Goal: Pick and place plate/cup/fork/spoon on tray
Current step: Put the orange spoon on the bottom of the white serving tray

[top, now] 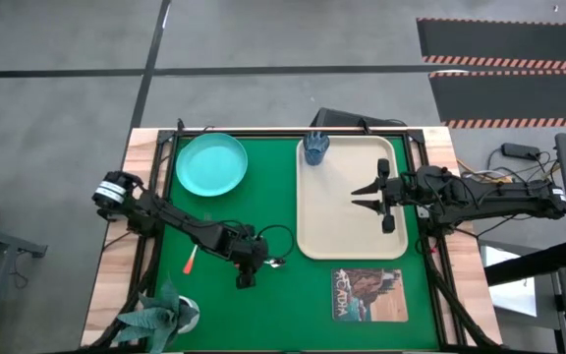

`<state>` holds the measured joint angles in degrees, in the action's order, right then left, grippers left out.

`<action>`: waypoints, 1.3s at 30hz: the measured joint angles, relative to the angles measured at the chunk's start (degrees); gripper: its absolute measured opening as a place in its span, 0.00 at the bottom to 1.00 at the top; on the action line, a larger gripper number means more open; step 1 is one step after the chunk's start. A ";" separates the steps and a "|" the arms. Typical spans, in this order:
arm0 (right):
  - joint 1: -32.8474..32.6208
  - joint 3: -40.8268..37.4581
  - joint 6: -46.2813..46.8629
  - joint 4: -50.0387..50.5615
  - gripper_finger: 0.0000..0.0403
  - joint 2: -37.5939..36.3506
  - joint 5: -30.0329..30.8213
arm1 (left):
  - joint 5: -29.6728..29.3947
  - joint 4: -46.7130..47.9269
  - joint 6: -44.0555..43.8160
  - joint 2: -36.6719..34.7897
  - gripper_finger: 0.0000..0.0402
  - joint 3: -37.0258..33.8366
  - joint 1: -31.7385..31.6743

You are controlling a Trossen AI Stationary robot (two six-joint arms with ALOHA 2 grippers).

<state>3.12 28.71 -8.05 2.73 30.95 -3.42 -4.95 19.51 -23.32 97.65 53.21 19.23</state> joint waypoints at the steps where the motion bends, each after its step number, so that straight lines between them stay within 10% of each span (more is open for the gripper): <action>1: 0.00 0.00 0.05 0.01 0.22 0.01 0.00 | -0.58 0.11 0.12 0.46 0.33 0.00 0.02; 19: 0.02 0.00 0.08 0.06 0.20 0.01 0.11 | -1.60 0.50 0.17 0.71 0.03 -0.10 0.15; 39: 0.02 0.00 -0.07 1.42 0.20 0.46 -0.02 | -1.08 -12.70 22.70 -10.12 0.00 0.44 0.00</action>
<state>3.14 28.71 -8.12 4.15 31.41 -3.44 -6.03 6.80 -0.62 87.53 53.65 19.22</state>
